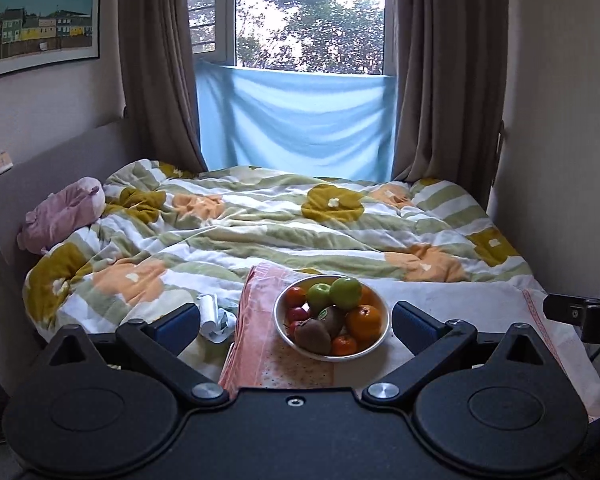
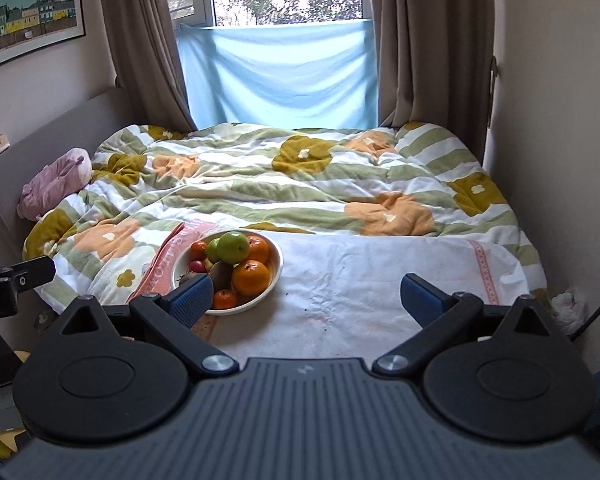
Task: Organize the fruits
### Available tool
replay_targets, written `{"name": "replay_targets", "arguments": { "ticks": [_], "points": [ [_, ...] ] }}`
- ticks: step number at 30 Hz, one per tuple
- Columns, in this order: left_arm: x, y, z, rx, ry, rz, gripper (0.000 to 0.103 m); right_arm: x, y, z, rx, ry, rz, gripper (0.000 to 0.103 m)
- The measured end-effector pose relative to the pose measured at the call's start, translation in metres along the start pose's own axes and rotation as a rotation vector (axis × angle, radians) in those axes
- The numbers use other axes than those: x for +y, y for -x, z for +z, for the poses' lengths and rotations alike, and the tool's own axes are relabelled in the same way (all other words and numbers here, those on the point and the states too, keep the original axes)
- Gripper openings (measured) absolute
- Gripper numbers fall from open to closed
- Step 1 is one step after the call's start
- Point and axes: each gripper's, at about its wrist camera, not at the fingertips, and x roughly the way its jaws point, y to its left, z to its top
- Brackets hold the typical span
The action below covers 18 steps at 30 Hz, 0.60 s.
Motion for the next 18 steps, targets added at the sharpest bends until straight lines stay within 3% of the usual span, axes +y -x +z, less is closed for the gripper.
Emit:
{"name": "replay_targets", "arguments": {
  "ticks": [6, 18],
  "points": [
    [-0.025, 0.010, -0.002, -0.001, -0.042, -0.046, 0.103, -0.022, 0.027, -0.007, -0.009, -0.024, -0.068, 0.103],
    [-0.048, 0.025, -0.015, -0.003, -0.061, -0.104, 0.103, -0.036, 0.048, -0.028, -0.001, -0.051, -0.095, 0.103]
  ]
}}
